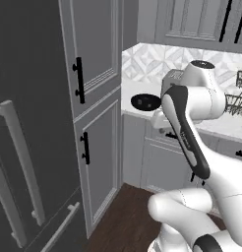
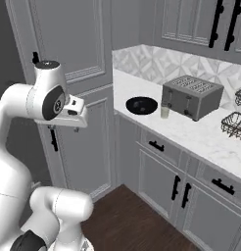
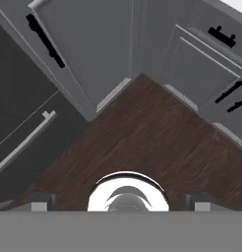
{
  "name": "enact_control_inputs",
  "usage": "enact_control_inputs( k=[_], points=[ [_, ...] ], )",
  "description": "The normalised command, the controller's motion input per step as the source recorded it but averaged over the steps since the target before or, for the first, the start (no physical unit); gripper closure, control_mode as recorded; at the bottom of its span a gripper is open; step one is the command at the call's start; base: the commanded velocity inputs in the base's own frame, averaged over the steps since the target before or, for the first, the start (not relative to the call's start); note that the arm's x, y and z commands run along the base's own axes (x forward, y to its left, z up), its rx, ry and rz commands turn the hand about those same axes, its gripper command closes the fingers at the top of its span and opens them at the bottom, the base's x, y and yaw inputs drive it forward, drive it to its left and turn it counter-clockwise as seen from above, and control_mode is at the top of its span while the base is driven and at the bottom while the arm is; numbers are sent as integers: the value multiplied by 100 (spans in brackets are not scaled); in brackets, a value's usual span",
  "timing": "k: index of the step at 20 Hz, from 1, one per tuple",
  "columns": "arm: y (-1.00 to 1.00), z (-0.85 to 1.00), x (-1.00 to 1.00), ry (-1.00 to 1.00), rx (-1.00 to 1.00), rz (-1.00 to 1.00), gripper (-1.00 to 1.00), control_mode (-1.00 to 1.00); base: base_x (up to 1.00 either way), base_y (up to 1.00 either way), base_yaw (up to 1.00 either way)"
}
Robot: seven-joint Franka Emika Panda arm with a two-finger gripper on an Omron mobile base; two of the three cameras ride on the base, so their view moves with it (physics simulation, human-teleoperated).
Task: Grab a lemon wedge from the fridge and one ice cube from the ice bowl, and put them in the glass of lemonade.
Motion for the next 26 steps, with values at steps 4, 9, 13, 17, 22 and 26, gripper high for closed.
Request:
enact_control_inputs(
  k=[4, 9, 13, 17, 22, 26],
  points=[
    [0, 0, 0, 0, 0, 0, -100, 100, 68, -35, -38],
    [0, 0, 0, 0, 0, 0, -100, 100, 26, -10, -48],
    [0, 0, 0, 0, 0, 0, -100, 100, 42, 22, -49],
    [0, 0, 0, 0, 0, 0, -100, 100, 78, 26, -18],
    [0, 0, 0, 0, 0, 0, -100, 100, 99, -2, 12],
    [0, 0, 0, 0, 0, 0, -100, 100, 66, -3, 30]
  ],
)
